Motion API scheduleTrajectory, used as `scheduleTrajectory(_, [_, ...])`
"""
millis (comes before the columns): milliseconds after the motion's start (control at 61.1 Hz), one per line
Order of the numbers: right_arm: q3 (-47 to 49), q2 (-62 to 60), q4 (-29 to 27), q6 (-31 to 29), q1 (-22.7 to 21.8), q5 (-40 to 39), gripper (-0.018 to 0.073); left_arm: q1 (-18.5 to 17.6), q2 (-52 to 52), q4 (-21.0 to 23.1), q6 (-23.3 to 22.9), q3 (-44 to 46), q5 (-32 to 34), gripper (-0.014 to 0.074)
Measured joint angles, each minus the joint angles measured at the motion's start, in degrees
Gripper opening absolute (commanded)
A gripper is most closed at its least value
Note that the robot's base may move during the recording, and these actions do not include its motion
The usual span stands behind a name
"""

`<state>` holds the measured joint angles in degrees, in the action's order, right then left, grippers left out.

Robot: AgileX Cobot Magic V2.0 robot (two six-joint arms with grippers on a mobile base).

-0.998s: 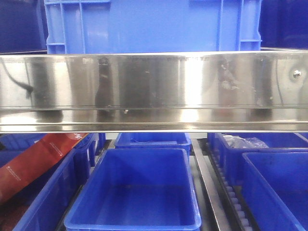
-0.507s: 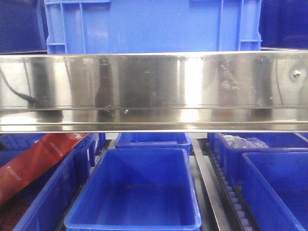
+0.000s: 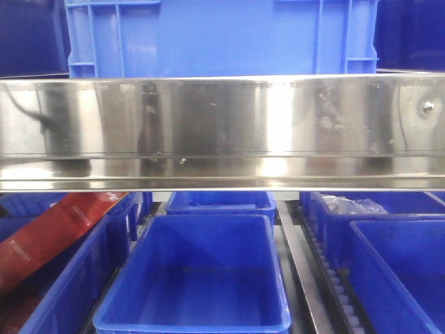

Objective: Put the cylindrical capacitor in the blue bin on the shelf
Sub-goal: 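Lower the left gripper into a blue bin and release the orange cylinder, then lower the right gripper into the same bin and release the capacitor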

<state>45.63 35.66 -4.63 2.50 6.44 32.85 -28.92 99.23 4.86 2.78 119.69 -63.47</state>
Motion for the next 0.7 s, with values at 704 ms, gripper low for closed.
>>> scheduleTrajectory(704, [2.19,1.01,-0.13,-2.50,0.00,0.64,-0.0162,14.97,-53.08,-3.97,-2.16,-55.03,14.14,-0.0111])
